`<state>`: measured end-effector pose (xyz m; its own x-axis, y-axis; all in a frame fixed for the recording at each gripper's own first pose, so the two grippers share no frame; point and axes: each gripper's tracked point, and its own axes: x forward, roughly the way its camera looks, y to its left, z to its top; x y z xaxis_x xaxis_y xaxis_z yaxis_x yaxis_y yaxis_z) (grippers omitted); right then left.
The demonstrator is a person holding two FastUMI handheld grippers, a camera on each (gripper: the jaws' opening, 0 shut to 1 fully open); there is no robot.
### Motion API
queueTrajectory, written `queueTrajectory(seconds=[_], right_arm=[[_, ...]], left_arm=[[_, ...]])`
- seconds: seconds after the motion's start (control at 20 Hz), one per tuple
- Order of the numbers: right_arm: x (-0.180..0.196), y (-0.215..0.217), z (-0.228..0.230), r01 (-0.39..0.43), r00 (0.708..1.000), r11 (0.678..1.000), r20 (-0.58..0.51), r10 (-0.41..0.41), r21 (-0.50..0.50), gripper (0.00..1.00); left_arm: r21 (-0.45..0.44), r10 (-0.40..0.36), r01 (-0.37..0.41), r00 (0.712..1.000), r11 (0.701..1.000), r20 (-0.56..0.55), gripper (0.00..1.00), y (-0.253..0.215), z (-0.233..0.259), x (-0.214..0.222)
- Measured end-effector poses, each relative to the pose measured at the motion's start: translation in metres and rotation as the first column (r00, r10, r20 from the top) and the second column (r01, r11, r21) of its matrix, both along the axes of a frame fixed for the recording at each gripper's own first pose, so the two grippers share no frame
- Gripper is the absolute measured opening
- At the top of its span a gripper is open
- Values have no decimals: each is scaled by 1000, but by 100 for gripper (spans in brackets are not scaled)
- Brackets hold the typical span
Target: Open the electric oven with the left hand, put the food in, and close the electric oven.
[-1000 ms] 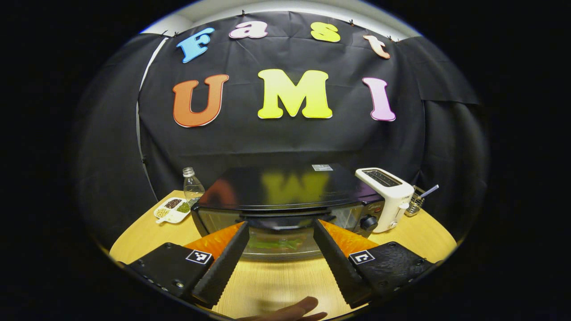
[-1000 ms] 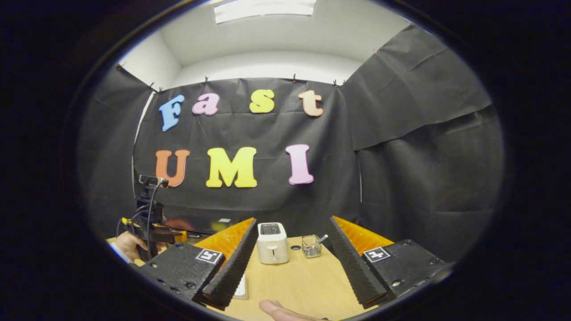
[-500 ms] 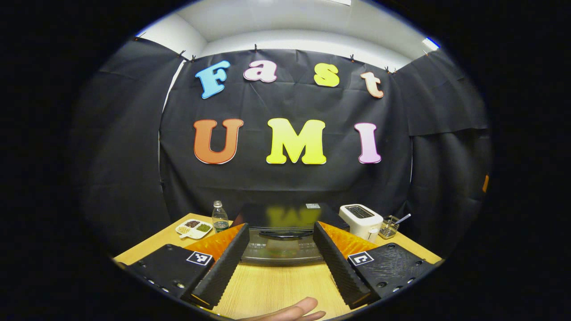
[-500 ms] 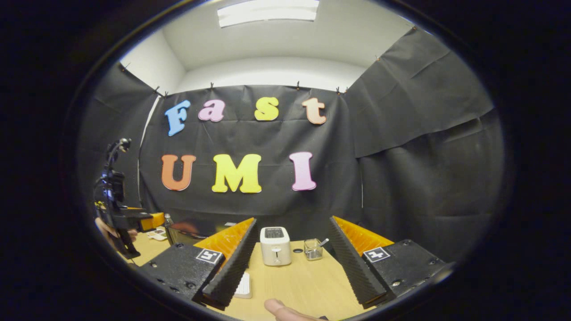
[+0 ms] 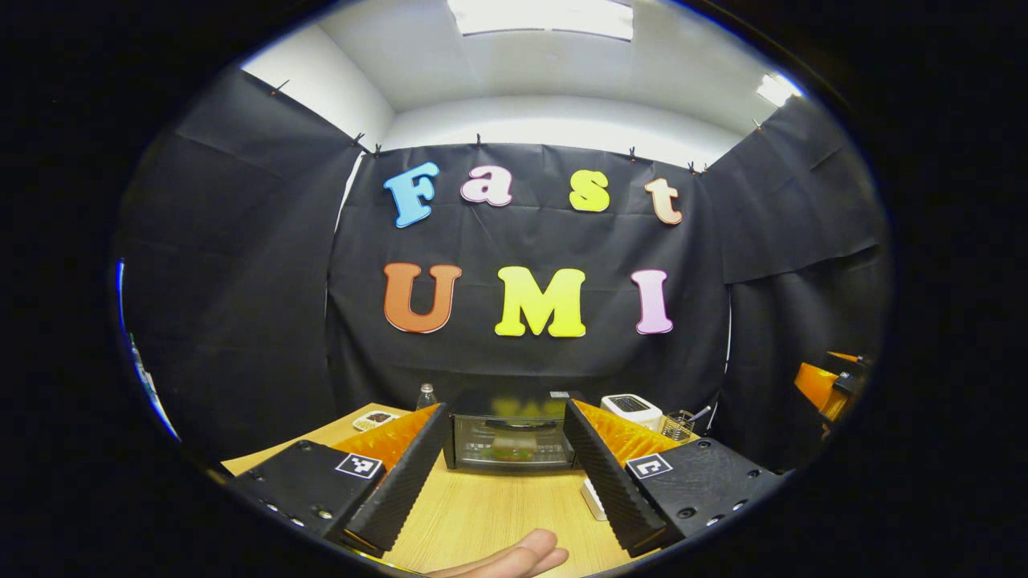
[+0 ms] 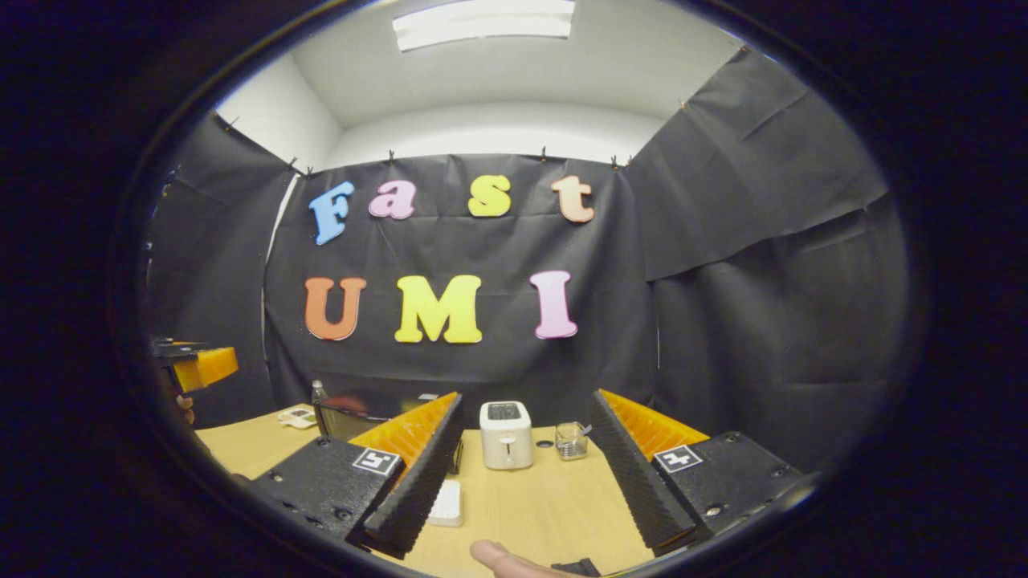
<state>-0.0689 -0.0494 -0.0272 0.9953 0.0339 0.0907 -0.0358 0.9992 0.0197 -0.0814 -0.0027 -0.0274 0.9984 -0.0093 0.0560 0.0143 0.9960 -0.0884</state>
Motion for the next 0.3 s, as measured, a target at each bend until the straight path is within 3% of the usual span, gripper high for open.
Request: queueTrajectory(seconds=[0.1,0.15,0.3], right_arm=[[-7,-1,-8,-3,1000,1000,-20,3,-6,100],[-9,-2,-9,-14,1000,1000,-27,14,-17,89],[-15,-8,-1,-15,1000,1000,-26,15,-20,89]], left_arm=[[-4,20,-20,1000,1000,-19,95,5,-8,-18],[4,29,-29,999,1000,-20,94,7,-8,-25],[31,8,-9,1000,999,3,94,2,-1,-39]])
